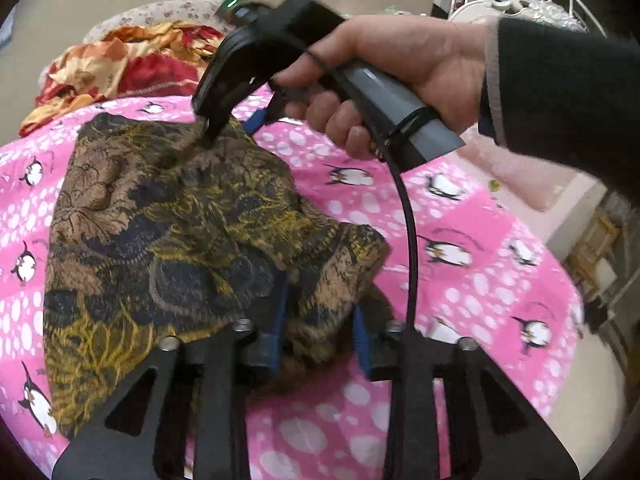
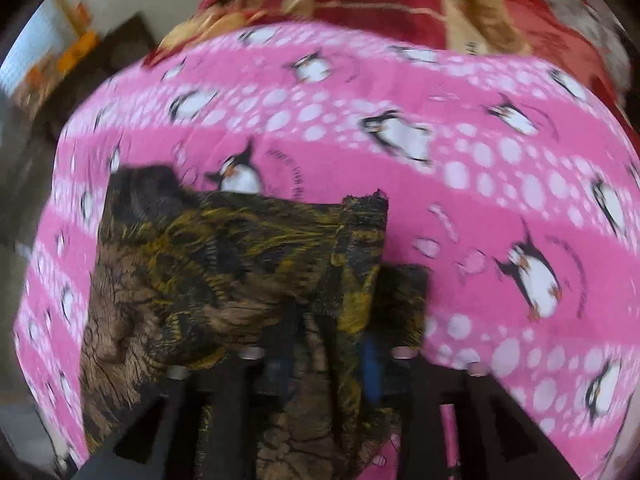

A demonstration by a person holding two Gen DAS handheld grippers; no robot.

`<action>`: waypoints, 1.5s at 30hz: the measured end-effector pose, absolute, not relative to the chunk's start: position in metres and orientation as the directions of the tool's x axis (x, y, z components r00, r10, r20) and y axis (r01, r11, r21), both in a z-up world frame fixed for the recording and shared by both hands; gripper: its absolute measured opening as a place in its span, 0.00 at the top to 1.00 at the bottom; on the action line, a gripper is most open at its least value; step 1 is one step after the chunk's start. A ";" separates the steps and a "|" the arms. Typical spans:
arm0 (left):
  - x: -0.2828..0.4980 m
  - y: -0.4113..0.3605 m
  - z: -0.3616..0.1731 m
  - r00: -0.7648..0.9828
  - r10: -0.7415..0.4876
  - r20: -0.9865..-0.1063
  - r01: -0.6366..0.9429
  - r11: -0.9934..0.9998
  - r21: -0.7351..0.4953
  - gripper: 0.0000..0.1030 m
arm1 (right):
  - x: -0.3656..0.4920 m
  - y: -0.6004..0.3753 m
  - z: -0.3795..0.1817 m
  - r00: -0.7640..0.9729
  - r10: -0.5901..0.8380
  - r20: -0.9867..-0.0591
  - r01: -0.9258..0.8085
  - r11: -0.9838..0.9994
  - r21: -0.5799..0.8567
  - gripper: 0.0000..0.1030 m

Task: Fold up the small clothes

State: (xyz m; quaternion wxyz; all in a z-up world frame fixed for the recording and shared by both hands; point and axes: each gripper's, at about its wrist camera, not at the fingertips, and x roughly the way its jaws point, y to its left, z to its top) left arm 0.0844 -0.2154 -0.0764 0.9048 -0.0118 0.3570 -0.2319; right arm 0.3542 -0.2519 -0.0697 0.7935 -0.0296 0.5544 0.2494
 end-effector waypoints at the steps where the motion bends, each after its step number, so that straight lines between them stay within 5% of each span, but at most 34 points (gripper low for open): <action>1: 0.078 -0.212 -0.073 0.631 -0.440 -0.639 0.418 0.887 -0.198 0.70 | 0.350 -0.260 -0.063 0.270 0.386 -0.882 -0.415 0.873 0.255 0.64; 6: 0.032 -0.168 -0.045 0.641 -0.487 -0.593 0.435 0.867 -0.243 0.70 | 0.295 -0.296 -0.009 0.378 0.460 -0.803 -0.419 0.859 0.295 0.64; 10: 0.043 -0.105 -0.034 0.720 -0.369 -0.588 0.257 0.929 -0.268 0.70 | 0.205 -0.276 0.019 0.368 0.552 -0.748 -0.645 0.731 0.223 0.63; 11: 0.057 -0.093 -0.040 0.711 -0.329 -0.622 0.192 0.941 -0.278 0.78 | 0.183 -0.267 0.018 0.361 0.560 -0.746 -0.689 0.699 0.191 0.64; 13: 0.077 -0.084 -0.062 0.647 -0.326 -0.689 0.131 0.938 -0.322 0.88 | 0.157 -0.249 -0.002 0.340 0.527 -0.778 -0.702 0.694 0.163 0.75; 15: 0.092 -0.087 -0.095 0.567 -0.314 -0.762 0.096 0.943 -0.317 0.88 | 0.151 -0.247 -0.039 0.365 0.420 -0.831 -0.648 0.755 0.098 0.78; 17: 0.087 -0.090 -0.100 0.598 -0.326 -0.732 0.116 0.939 -0.324 0.88 | 0.147 -0.257 -0.083 0.423 0.264 -0.867 -0.548 0.836 -0.013 0.76; 20: 0.087 -0.091 -0.093 0.582 -0.323 -0.747 0.112 0.941 -0.320 0.88 | 0.135 -0.290 -0.089 0.499 0.413 -0.762 -0.449 0.875 0.181 0.76; 27: 0.150 -0.078 -0.020 0.697 -0.284 -0.659 0.109 0.950 -0.294 0.88 | 0.161 -0.281 -0.033 0.531 0.402 -0.746 -0.388 0.898 0.207 0.74; 33: 0.263 -0.097 -0.020 0.723 -0.195 -0.663 0.057 0.973 -0.225 0.88 | 0.238 -0.252 -0.005 0.668 0.272 -0.693 -0.168 0.962 0.215 0.74; 40: 0.301 -0.087 -0.083 0.693 -0.175 -0.700 -0.021 0.965 -0.262 0.87 | 0.303 -0.227 -0.079 0.629 0.233 -0.742 -0.208 0.970 0.129 0.69; 45: 0.303 -0.078 -0.094 0.706 -0.224 -0.672 -0.013 0.944 -0.329 0.86 | 0.318 -0.253 -0.096 0.580 0.331 -0.744 -0.153 0.942 0.300 0.56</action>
